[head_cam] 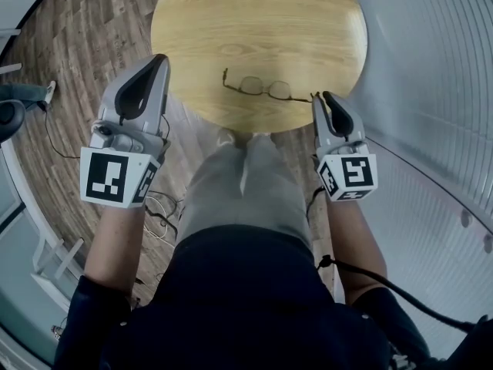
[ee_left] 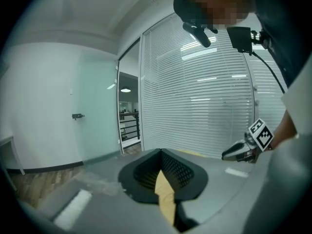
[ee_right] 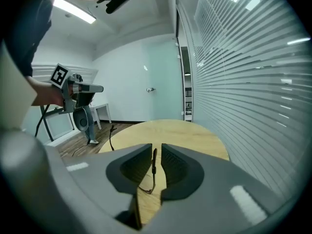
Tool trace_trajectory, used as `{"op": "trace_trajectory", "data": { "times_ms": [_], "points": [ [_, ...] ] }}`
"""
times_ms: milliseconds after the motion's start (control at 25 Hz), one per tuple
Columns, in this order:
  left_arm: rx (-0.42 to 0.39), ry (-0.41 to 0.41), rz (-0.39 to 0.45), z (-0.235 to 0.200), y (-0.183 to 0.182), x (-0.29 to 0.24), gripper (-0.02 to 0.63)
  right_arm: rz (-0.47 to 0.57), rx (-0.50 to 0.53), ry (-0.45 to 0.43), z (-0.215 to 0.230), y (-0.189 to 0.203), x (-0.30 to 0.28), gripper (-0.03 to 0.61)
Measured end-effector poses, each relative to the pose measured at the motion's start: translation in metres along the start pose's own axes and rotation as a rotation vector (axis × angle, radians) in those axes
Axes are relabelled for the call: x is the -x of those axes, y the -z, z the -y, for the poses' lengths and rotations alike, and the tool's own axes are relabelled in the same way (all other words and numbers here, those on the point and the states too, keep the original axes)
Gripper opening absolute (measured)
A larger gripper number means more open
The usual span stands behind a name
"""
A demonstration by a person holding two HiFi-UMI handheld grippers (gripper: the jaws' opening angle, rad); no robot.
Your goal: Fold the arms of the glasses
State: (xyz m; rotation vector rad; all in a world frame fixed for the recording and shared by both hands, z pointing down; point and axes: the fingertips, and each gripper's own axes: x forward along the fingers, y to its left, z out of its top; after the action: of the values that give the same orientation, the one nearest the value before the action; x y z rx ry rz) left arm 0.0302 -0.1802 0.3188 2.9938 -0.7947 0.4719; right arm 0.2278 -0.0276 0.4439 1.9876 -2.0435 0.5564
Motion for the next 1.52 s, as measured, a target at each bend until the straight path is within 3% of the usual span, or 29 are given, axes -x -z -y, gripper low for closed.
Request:
{"op": "trace_trajectory", "data": {
  "times_ms": [360, 840, 1520],
  "points": [
    [0.015, -0.023, -0.019, 0.000, 0.009, 0.001, 0.003, -0.027, -0.011, -0.011, 0.005, 0.016, -0.008, 0.067],
    [0.025, -0.040, -0.024, -0.002, 0.012, 0.005, 0.003, -0.016, -0.006, -0.026, 0.003, 0.011, -0.014, 0.029],
    [0.035, -0.071, -0.023, -0.011, 0.011, 0.019, 0.003, -0.039, 0.028, -0.055, -0.008, 0.004, -0.022, 0.026]
  ]
}}
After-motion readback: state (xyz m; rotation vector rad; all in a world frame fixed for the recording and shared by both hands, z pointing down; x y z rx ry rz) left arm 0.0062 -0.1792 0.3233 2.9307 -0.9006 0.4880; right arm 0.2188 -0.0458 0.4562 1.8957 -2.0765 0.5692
